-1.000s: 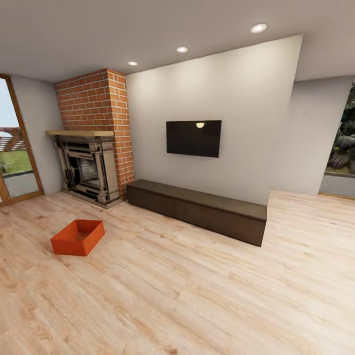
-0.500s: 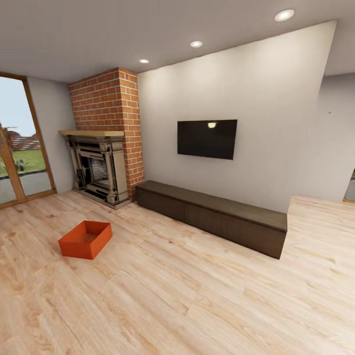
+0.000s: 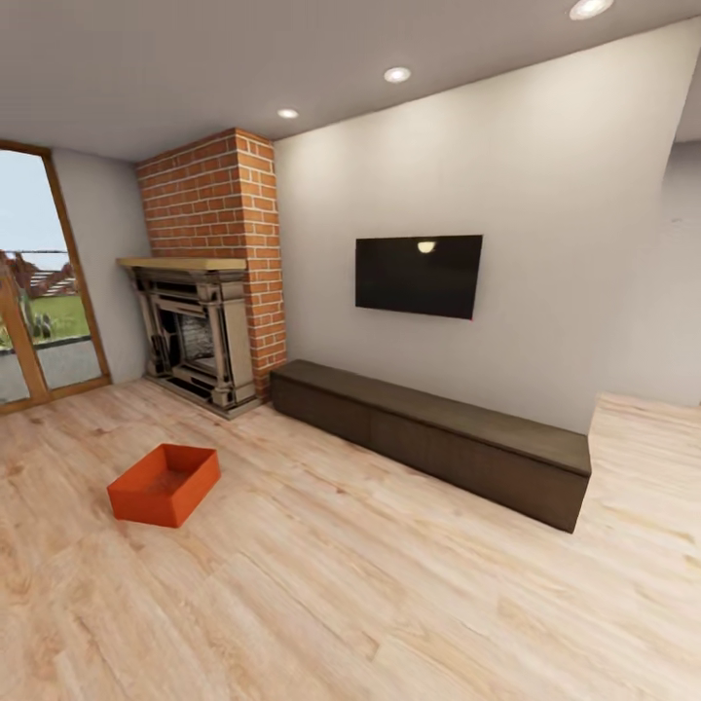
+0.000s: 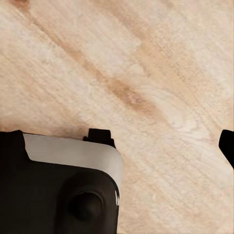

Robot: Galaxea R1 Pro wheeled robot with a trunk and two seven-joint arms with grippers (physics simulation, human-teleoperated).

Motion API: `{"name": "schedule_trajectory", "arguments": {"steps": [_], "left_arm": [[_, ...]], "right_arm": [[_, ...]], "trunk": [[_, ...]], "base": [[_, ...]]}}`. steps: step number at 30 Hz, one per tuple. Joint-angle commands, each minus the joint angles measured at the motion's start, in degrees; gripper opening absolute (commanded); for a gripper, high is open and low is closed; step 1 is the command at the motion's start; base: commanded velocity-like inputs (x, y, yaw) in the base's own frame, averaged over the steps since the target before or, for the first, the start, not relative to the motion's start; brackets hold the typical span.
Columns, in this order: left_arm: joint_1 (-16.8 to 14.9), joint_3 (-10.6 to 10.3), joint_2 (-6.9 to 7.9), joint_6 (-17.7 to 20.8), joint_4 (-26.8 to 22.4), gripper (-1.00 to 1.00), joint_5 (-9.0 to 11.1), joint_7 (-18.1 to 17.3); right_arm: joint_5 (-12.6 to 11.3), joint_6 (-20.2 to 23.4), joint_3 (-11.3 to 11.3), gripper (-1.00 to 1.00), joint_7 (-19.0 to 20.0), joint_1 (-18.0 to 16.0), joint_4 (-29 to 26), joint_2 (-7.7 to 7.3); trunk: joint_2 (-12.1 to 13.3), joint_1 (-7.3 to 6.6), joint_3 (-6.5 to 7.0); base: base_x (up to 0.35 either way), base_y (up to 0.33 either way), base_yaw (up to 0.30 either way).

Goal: Move the two storage containers from the living room to the garage. In the garage, place one container on the floor and stack the other container on top of it (either order is fine).

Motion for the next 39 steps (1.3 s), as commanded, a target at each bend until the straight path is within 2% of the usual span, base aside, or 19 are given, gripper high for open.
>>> {"name": "schedule_trajectory", "arguments": {"steps": [1,11,39], "left_arm": [[-0.04,-0.38,0.0,0.15,-0.02,1.0,0.4,0.15],[-0.04,-0.38,-0.07,0.14,-0.02,1.0,0.4,0.15],[-0.04,-0.38,-0.09,0.18,-0.02,1.0,-0.3,0.15]], "right_arm": [[0.06,-0.33,0.37,1.0,-0.22,-0.07,0.17,-0.03],[0.23,-0.56,0.3,1.0,-0.14,-0.07,0.16,-0.33],[0.55,-0.17,0.77,1.0,0.15,-0.07,0.09,-0.6]], "trunk": [[-0.03,0.03,-0.07],[-0.03,0.03,-0.07],[-0.03,0.03,-0.07]], "base": [[0.323,0.0,0.219],[0.323,0.0,0.222],[0.323,0.0,0.006]]}}
